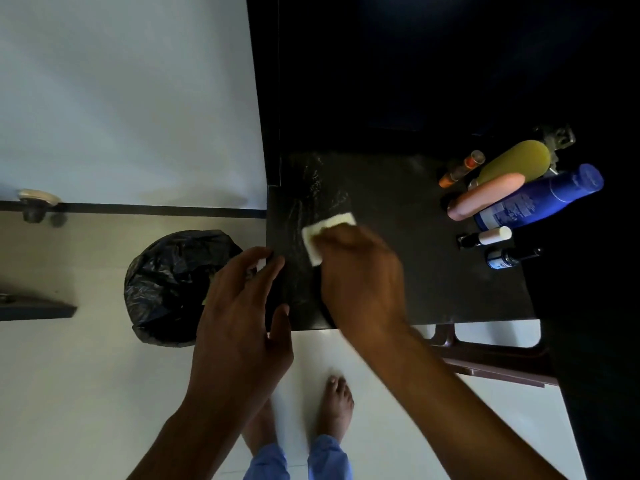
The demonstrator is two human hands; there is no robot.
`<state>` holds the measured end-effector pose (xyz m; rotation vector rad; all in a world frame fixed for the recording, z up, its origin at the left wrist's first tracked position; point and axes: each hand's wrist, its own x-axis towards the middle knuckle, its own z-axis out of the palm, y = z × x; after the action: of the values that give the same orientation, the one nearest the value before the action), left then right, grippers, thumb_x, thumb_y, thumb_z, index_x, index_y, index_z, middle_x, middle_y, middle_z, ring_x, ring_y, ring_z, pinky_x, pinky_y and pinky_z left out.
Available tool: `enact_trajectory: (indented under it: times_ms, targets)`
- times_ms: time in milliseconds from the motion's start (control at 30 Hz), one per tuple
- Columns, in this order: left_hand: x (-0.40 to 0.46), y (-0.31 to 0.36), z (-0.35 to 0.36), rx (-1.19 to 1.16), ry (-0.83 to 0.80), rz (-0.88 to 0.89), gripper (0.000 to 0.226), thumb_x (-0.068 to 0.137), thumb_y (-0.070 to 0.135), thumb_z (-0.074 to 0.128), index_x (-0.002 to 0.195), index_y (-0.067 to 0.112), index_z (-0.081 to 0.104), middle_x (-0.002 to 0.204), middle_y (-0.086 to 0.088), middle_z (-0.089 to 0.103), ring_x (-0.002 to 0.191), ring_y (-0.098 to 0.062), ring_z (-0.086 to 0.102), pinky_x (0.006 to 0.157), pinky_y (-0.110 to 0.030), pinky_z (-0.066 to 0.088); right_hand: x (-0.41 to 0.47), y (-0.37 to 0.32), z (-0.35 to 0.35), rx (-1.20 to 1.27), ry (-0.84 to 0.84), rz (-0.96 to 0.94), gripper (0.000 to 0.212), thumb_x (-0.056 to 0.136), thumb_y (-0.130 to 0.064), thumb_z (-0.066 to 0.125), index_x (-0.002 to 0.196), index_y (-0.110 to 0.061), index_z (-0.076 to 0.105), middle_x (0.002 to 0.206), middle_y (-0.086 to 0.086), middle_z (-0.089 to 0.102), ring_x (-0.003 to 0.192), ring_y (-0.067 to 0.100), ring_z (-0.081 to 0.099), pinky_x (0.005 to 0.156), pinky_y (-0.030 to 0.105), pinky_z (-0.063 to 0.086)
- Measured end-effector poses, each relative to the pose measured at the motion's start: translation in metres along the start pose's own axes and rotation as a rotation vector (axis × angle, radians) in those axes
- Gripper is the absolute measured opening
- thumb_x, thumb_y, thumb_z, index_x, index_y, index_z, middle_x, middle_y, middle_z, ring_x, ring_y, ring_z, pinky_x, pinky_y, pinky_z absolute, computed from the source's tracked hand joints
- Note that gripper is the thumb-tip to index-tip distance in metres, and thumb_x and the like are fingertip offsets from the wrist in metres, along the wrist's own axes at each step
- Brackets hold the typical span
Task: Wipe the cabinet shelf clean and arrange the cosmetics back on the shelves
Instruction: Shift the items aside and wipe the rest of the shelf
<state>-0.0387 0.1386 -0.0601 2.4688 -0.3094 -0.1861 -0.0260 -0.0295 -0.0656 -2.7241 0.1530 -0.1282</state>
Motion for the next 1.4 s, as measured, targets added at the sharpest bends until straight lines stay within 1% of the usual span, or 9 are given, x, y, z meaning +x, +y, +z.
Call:
enact_trajectory:
  times_ms: [100, 267, 500, 733, 900, 1033, 1133, 1267, 1400]
  targets:
    - [0.002, -0.004, -0.002, -0.015, 0.01, -0.003, 0.064, 0.078, 0.002, 0.077, 0.138, 0.013, 0.059, 0.144, -0.005, 0.053, 0.136, -0.023, 0.048, 0.111, -0.035, 0.038, -0.047, -0.013, -0.001, -0.025, -0.039, -0.215, 0.031, 0.071, -0.005, 0.077, 0.102, -0.009, 0.078, 0.104, 0.007, 0.077, 0.094, 0.022, 0.076, 0.091, 0.032, 0.058]
    - [0.005, -0.002, -0.005, 0.017, -0.043, -0.014, 0.064, 0.079, 0.017, 0.081, 0.139, 0.014, 0.06, 0.147, -0.003, 0.053, 0.139, -0.024, 0.046, 0.113, -0.041, 0.04, -0.058, 0.015, -0.018, -0.188, -0.062, -0.099, 0.058, 0.052, 0.004, 0.087, 0.107, -0.012, 0.079, 0.109, 0.005, 0.078, 0.092, 0.026, 0.076, 0.081, 0.033, 0.061]
    - [0.013, -0.002, -0.003, -0.025, -0.074, -0.028, 0.069, 0.08, 0.025, 0.08, 0.144, 0.024, 0.054, 0.153, 0.01, 0.044, 0.144, -0.014, 0.036, 0.114, -0.024, 0.026, 0.046, 0.032, -0.019, -0.243, 0.056, 0.003, 0.015, 0.075, -0.002, 0.071, 0.084, -0.014, 0.074, 0.085, 0.007, 0.073, 0.076, 0.032, 0.07, 0.059, 0.031, 0.051]
    - [0.012, -0.003, -0.002, -0.044, -0.055, -0.018, 0.068, 0.082, 0.022, 0.079, 0.145, 0.024, 0.054, 0.152, 0.011, 0.045, 0.142, -0.009, 0.037, 0.114, -0.021, 0.025, 0.136, 0.006, 0.0, -0.202, 0.09, -0.024, 0.017, 0.09, -0.008, 0.063, 0.091, -0.014, 0.079, 0.09, 0.009, 0.076, 0.082, 0.028, 0.072, 0.065, 0.028, 0.046]
    - [0.014, -0.002, -0.003, -0.057, -0.048, -0.023, 0.066, 0.081, 0.021, 0.079, 0.143, 0.022, 0.056, 0.15, 0.01, 0.047, 0.142, -0.012, 0.039, 0.114, -0.021, 0.027, 0.161, -0.009, -0.001, -0.274, -0.008, -0.004, 0.015, 0.097, -0.006, 0.056, 0.097, -0.005, 0.072, 0.1, 0.015, 0.072, 0.091, 0.029, 0.067, 0.067, 0.029, 0.035]
    - [0.018, 0.001, -0.003, -0.017, -0.024, -0.006, 0.065, 0.081, 0.023, 0.079, 0.141, 0.019, 0.056, 0.149, 0.005, 0.046, 0.142, -0.017, 0.037, 0.117, -0.027, 0.029, 0.154, -0.013, -0.003, -0.273, -0.011, -0.009, 0.011, 0.094, -0.006, 0.06, 0.091, -0.007, 0.071, 0.093, 0.012, 0.072, 0.076, 0.022, 0.06, 0.065, 0.028, 0.036]
    - [0.026, 0.007, -0.005, 0.021, -0.056, 0.023, 0.081, 0.08, 0.035, 0.077, 0.151, 0.018, 0.041, 0.157, 0.001, 0.033, 0.148, -0.019, 0.025, 0.118, -0.028, 0.021, 0.138, -0.009, 0.005, -0.234, 0.059, -0.047, 0.013, 0.088, -0.003, 0.067, 0.091, -0.011, 0.076, 0.091, 0.008, 0.072, 0.08, 0.025, 0.069, 0.061, 0.028, 0.041]
    - [0.041, 0.013, -0.007, 0.074, -0.144, 0.052, 0.113, 0.074, 0.058, 0.076, 0.16, 0.017, 0.015, 0.165, -0.001, 0.013, 0.156, -0.023, 0.007, 0.126, -0.043, 0.022, 0.106, -0.002, 0.016, -0.134, 0.131, -0.153, 0.017, 0.082, -0.002, 0.074, 0.095, -0.01, 0.081, 0.097, 0.008, 0.073, 0.084, 0.029, 0.07, 0.07, 0.031, 0.057]
    - [0.056, 0.014, -0.008, 0.167, -0.185, 0.116, 0.12, 0.068, 0.067, 0.075, 0.16, 0.015, 0.016, 0.166, -0.007, 0.016, 0.156, -0.027, 0.009, 0.126, -0.046, 0.023, 0.064, 0.005, 0.012, -0.099, 0.108, -0.209, 0.02, 0.078, -0.007, 0.077, 0.097, -0.011, 0.081, 0.099, 0.007, 0.075, 0.089, 0.032, 0.072, 0.078, 0.037, 0.06]
